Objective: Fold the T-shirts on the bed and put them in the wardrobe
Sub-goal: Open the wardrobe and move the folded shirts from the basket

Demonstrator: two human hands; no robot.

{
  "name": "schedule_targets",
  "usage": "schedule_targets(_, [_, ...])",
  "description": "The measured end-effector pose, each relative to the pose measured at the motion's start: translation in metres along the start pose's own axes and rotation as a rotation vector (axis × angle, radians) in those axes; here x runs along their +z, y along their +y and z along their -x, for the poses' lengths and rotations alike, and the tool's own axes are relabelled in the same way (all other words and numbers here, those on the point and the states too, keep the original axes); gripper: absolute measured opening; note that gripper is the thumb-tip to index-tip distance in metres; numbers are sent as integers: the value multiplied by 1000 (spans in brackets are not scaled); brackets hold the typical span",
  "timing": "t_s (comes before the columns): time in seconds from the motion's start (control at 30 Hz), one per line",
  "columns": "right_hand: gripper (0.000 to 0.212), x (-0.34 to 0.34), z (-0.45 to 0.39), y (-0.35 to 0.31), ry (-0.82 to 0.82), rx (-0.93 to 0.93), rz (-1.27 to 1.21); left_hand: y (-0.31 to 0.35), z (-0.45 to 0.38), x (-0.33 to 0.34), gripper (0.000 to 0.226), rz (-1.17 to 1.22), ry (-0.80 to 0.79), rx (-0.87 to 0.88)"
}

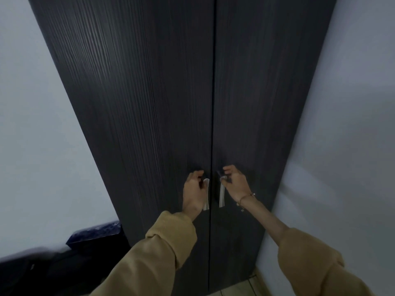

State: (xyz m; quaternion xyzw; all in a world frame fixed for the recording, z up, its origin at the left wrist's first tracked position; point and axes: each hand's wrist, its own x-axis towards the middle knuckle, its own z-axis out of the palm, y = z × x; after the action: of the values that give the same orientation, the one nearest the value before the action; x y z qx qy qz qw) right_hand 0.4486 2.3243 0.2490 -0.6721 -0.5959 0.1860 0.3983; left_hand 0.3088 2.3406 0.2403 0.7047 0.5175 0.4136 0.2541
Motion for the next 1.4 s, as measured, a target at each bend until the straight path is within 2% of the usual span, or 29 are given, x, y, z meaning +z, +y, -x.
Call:
schedule_targets(0.23, [18,7,-14,2,106,-77,128,-13,-12,4,15,-8,51,112])
schedule_targets(0.4, [24,3,-20,-2,68,6,145,-14,-16,0,17,-43,-8,232])
schedule_targets(0.53, [33,5,-23,-6,47,98,254,-17,-18,-3,16,-47,-29,260])
schedule_targets(0.67, [27,1,-22,-11,2,149,351,-17,-21,-6,17,-93,-59,285])
schedule_targets(0.8, [28,-10,-17,-19,-59,166,395,-6,-24,-6,25,-440,-32,279])
schedule_targets(0.83, [28,-13,-15,-20,-70,167,399,-2,-24,-4,29,-443,-24,267])
schedule_targets(0.93, [25,-20,-4,-19,-105,165,426,12,-23,1,38,-192,-100,226])
schedule_targets(1.03, [29,-31,10,-15,-120,158,412,32,-16,3,38,149,-184,156])
schedule_targets(1.1, [29,-44,25,-9,-104,154,410,47,-10,7,39,283,-217,171])
schedule_targets(1.2, [26,-63,47,2,-91,161,363,63,-1,13,39,374,-220,304])
schedule_targets(1.27, [26,-81,65,7,-115,157,329,75,11,18,38,444,-283,367])
schedule_targets(1.4, [33,-120,100,28,-140,151,290,100,36,35,35,493,-387,384])
